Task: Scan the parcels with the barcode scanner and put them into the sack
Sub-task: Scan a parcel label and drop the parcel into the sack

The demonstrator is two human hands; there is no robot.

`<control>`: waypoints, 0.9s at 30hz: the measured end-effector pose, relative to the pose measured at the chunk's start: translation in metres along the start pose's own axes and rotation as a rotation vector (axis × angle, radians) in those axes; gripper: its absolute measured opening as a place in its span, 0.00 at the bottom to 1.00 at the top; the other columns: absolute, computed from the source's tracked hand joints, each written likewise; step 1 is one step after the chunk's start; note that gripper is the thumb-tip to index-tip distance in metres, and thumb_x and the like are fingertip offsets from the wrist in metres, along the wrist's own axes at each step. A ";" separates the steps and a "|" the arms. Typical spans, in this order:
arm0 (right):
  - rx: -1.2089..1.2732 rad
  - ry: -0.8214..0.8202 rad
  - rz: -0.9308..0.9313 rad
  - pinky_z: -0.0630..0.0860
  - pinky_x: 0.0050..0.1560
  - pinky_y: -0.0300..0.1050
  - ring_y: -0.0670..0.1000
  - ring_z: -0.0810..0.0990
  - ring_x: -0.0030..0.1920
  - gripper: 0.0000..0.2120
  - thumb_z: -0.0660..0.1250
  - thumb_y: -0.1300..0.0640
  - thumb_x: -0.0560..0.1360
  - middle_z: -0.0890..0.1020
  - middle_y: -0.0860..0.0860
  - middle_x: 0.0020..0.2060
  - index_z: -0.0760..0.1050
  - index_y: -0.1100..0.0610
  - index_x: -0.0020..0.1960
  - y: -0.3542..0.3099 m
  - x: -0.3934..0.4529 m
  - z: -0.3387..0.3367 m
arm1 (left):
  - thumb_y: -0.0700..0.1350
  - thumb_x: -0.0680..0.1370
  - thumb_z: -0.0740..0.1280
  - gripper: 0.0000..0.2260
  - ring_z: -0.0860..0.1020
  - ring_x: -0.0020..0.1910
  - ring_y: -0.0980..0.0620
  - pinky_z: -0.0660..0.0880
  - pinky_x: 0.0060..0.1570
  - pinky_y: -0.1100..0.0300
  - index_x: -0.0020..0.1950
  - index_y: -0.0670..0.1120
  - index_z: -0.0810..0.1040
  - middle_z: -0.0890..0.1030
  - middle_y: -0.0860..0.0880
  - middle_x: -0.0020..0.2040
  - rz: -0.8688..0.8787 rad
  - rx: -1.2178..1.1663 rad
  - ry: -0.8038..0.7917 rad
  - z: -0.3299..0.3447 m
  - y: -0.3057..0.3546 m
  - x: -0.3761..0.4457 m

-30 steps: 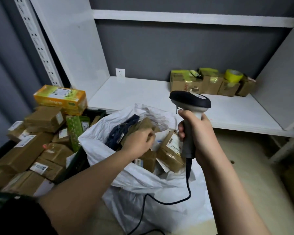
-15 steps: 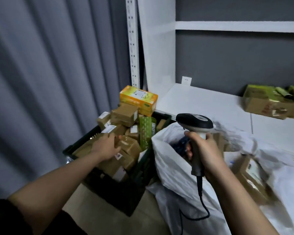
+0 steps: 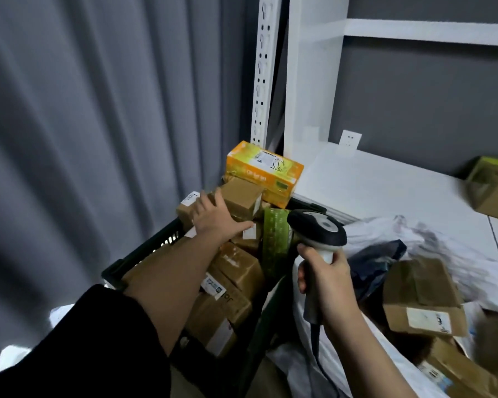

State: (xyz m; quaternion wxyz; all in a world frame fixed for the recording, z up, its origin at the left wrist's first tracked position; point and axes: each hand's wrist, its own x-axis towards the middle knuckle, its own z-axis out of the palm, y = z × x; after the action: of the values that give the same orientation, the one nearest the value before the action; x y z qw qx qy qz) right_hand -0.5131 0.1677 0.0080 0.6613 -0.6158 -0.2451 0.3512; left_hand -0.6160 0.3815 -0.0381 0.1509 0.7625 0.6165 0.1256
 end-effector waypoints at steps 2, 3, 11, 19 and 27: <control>0.012 0.014 -0.004 0.65 0.22 0.39 0.49 0.67 0.21 0.09 0.68 0.62 0.76 0.72 0.52 0.22 0.68 0.60 0.51 0.008 0.011 0.002 | 0.73 0.62 0.70 0.57 0.48 0.76 0.36 0.52 0.72 0.43 0.78 0.50 0.43 0.45 0.37 0.78 -0.036 0.004 0.001 0.013 0.007 0.019; 0.012 0.020 -0.007 0.65 0.22 0.38 0.49 0.67 0.21 0.09 0.68 0.62 0.76 0.71 0.52 0.22 0.68 0.59 0.51 0.013 0.017 0.002 | 0.74 0.61 0.69 0.58 0.47 0.76 0.36 0.52 0.73 0.42 0.78 0.51 0.42 0.44 0.37 0.78 -0.053 0.010 0.003 0.020 0.008 0.028; 0.011 0.019 0.008 0.66 0.22 0.36 0.48 0.68 0.21 0.08 0.68 0.62 0.76 0.72 0.55 0.25 0.69 0.59 0.51 0.027 0.027 -0.008 | 0.67 0.62 0.74 0.49 0.64 0.67 0.38 0.69 0.63 0.45 0.73 0.48 0.54 0.61 0.39 0.69 -0.138 -0.141 0.071 0.025 0.015 0.037; 0.115 -0.005 0.065 0.71 0.30 0.42 0.48 0.71 0.25 0.05 0.68 0.64 0.76 0.75 0.54 0.27 0.72 0.63 0.48 -0.014 -0.006 -0.039 | 0.65 0.67 0.72 0.41 0.70 0.61 0.43 0.70 0.59 0.50 0.71 0.50 0.58 0.64 0.45 0.66 -0.262 -0.696 -0.033 -0.052 0.022 -0.063; 0.347 -0.044 0.056 0.73 0.29 0.38 0.46 0.72 0.28 0.13 0.72 0.61 0.74 0.74 0.51 0.31 0.73 0.59 0.55 -0.049 -0.069 -0.078 | 0.69 0.69 0.64 0.32 0.75 0.62 0.37 0.72 0.60 0.49 0.63 0.49 0.73 0.77 0.36 0.61 -0.357 -1.647 -0.815 -0.101 0.058 -0.197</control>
State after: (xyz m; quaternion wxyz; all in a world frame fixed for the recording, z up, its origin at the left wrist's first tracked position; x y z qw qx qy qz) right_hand -0.4897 0.0648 0.0548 0.7420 -0.4913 -0.1780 0.4200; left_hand -0.6425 0.1847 0.0761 0.8649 0.2948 0.3409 0.2209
